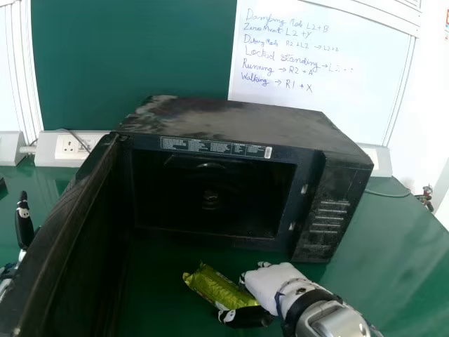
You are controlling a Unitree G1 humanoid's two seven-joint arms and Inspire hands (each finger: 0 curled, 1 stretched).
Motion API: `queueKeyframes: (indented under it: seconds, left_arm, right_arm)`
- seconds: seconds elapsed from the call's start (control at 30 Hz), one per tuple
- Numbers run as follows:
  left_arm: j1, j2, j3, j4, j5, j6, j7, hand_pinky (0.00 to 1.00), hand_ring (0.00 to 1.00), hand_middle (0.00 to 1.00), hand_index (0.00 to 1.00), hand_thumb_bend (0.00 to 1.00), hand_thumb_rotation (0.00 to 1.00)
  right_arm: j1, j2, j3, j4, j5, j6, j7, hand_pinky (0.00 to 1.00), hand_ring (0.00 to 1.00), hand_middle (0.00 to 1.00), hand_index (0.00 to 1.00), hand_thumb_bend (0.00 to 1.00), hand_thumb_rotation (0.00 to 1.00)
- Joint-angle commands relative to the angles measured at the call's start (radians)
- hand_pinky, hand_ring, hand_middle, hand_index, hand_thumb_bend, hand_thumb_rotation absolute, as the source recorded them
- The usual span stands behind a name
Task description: Put biscuit inside oven
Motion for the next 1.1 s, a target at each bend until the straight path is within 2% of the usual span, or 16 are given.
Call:
queueKeyframes:
  seconds: [0.0, 0.13, 0.27, 0.37, 0.57, 0.7, 0.8, 0.93, 1.07]
  left_arm:
    - [0.001, 0.006, -0.001, -0.015, -0.01, -0.002, -0.003, 0.68, 0.75, 0.77, 0.75, 0.62, 0.0]
    - [0.001, 0.007, 0.002, -0.012, -0.016, -0.001, -0.009, 0.69, 0.75, 0.79, 0.76, 0.63, 0.0]
    - [0.0, 0.003, 0.002, -0.021, -0.012, -0.002, 0.01, 0.67, 0.74, 0.78, 0.74, 0.63, 0.0]
    - [0.001, 0.001, 0.002, -0.026, -0.017, -0.002, 0.011, 0.67, 0.74, 0.78, 0.75, 0.64, 0.0]
    - [0.005, -0.003, 0.003, -0.04, -0.021, 0.0, 0.033, 0.67, 0.75, 0.78, 0.75, 0.65, 0.0]
    - [0.008, 0.002, -0.001, -0.042, -0.016, -0.001, 0.024, 0.67, 0.74, 0.77, 0.75, 0.64, 0.0]
    - [0.01, 0.005, -0.001, -0.038, -0.017, -0.003, 0.01, 0.68, 0.75, 0.78, 0.75, 0.62, 0.0]
    - [0.01, 0.006, 0.001, -0.035, -0.024, 0.0, 0.005, 0.68, 0.75, 0.79, 0.75, 0.63, 0.0]
    - [0.009, 0.005, 0.003, -0.037, -0.03, 0.002, 0.017, 0.67, 0.74, 0.78, 0.74, 0.63, 0.0]
  right_arm:
    - [0.011, 0.012, -0.025, 0.011, 0.0, -0.023, 0.001, 0.71, 0.76, 0.79, 0.78, 0.88, 0.25]
    - [0.024, 0.026, -0.045, 0.016, -0.005, -0.057, -0.001, 0.7, 0.75, 0.79, 0.78, 0.82, 0.28]
    - [0.03, 0.039, -0.052, 0.027, -0.024, -0.089, 0.008, 0.7, 0.74, 0.78, 0.78, 0.89, 0.25]
    - [0.039, 0.062, -0.044, 0.038, -0.065, -0.108, 0.011, 0.74, 0.78, 0.81, 0.81, 0.85, 0.25]
    - [0.064, 0.117, -0.031, 0.066, -0.148, -0.142, -0.006, 0.8, 0.83, 0.86, 0.86, 0.87, 0.28]
    - [0.083, 0.158, -0.031, 0.083, -0.198, -0.152, -0.056, 0.82, 0.86, 0.89, 0.88, 0.87, 0.28]
    - [0.089, 0.179, -0.029, 0.097, -0.229, -0.165, -0.089, 0.83, 0.88, 0.9, 0.89, 0.85, 0.26]
    - [0.085, 0.21, -0.026, 0.132, -0.258, -0.171, -0.108, 0.85, 0.9, 0.93, 0.91, 0.76, 0.28]
    - [0.082, 0.232, -0.024, 0.173, -0.264, -0.173, -0.133, 0.87, 0.92, 0.93, 0.92, 0.76, 0.32]
